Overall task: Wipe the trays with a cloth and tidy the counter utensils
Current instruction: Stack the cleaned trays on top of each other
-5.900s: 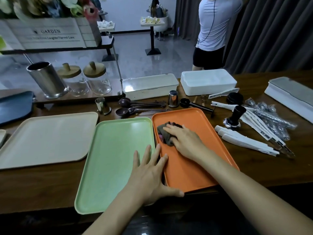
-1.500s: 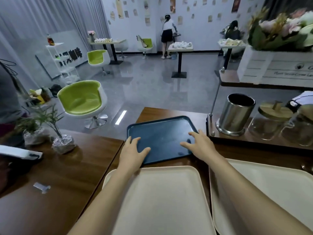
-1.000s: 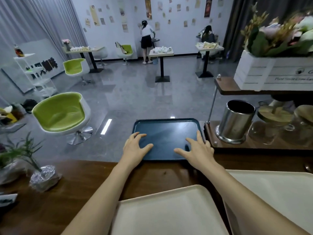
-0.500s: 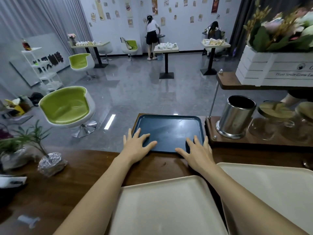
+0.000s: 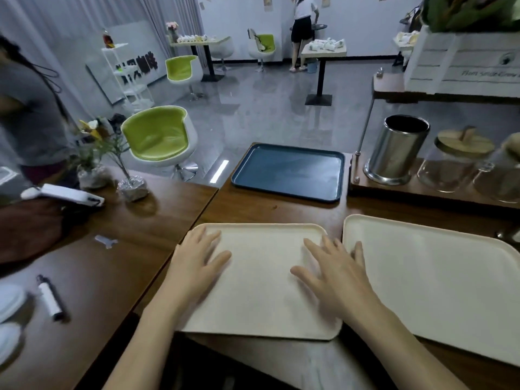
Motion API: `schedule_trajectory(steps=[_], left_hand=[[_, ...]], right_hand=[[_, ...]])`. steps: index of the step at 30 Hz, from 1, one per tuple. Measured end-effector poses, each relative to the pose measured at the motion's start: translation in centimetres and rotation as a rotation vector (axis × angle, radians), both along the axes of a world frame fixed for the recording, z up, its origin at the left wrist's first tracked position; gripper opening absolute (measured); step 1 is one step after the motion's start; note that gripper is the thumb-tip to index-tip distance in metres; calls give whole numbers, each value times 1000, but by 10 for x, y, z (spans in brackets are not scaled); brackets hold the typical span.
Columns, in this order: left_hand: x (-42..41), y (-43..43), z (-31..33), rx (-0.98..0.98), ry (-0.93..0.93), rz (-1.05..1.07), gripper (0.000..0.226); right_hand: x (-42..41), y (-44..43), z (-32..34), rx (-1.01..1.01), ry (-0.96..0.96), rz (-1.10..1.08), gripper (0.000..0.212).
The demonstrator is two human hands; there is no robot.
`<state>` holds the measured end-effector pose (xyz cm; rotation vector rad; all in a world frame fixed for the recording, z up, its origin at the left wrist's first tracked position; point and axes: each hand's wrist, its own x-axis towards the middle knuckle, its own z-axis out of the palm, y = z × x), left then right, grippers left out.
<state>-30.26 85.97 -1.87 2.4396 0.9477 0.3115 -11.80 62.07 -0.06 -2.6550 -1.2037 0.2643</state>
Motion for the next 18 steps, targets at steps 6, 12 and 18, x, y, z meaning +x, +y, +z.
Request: schedule_trajectory(steps=[6,12,18], left_hand=[[-42,-38,-7,15,7,137,63],[-65,-60,-8,-38,8,254,60],[-65,-67,-8,-50,-76,290,55]], right_hand=[[-29,-36,-5,-10,-68,41,92],[-41,-52,-8,-59,-71,41,82],[-44,-49,-8,-41,-55,54,81]])
